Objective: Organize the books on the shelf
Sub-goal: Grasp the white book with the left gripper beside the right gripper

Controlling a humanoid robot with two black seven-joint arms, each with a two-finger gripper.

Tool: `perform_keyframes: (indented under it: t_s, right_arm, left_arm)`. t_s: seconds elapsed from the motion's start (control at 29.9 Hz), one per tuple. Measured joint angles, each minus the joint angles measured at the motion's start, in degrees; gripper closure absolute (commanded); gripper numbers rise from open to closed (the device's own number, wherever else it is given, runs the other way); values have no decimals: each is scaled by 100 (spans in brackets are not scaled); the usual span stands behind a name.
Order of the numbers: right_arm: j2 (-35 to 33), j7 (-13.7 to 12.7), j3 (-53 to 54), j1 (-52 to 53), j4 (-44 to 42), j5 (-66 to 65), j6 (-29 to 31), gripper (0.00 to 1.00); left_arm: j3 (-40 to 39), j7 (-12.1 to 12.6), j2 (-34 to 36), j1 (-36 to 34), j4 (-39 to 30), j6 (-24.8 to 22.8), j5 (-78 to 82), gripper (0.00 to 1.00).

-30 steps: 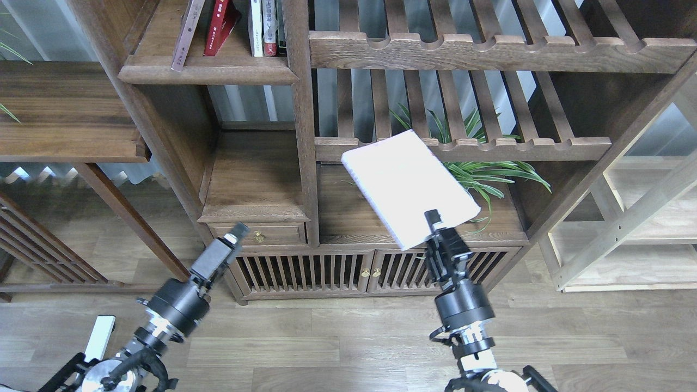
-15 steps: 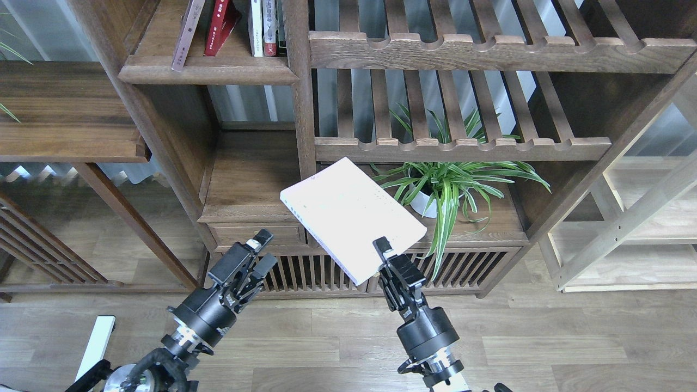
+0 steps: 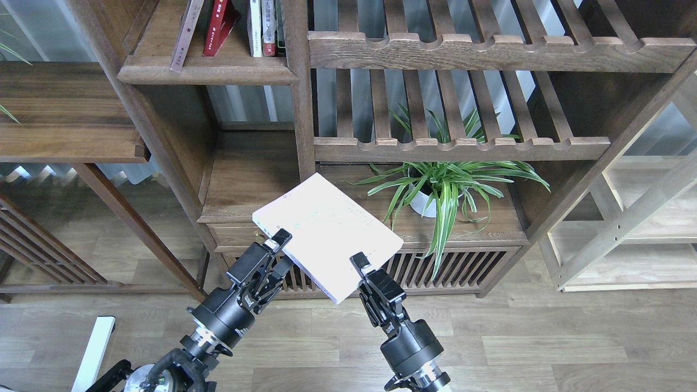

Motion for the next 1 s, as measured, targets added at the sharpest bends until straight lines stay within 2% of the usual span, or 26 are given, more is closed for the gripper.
perform_keyframes:
  t_s: [0.13, 0.3, 0.4, 0.47, 0.77, 1.0]
  right_arm:
    - [0, 2, -57, -1, -1, -1, 0, 74]
    - [0, 2, -62, -4, -1, -1, 8, 74]
    - [0, -1, -63, -5, -1, -1, 11, 73]
    - [0, -2, -62, -5, -1, -1, 12, 73]
    - [1, -3, -54, -5, -1, 0, 23, 73]
    - [1, -2, -34, -5, -2, -9, 37, 69]
  left_arm:
    - [0, 159, -78, 0, 2, 0, 2, 28]
    - [-24, 259, -93, 17, -31, 0, 2, 49]
    - [-44, 332, -113, 38, -33, 0, 1, 66]
    - [-57, 349, -121, 53, -3, 0, -6, 73]
    - [-113, 351, -87, 92, 25, 0, -212, 91]
    - [-115, 354, -95, 87, 20, 0, -245, 98]
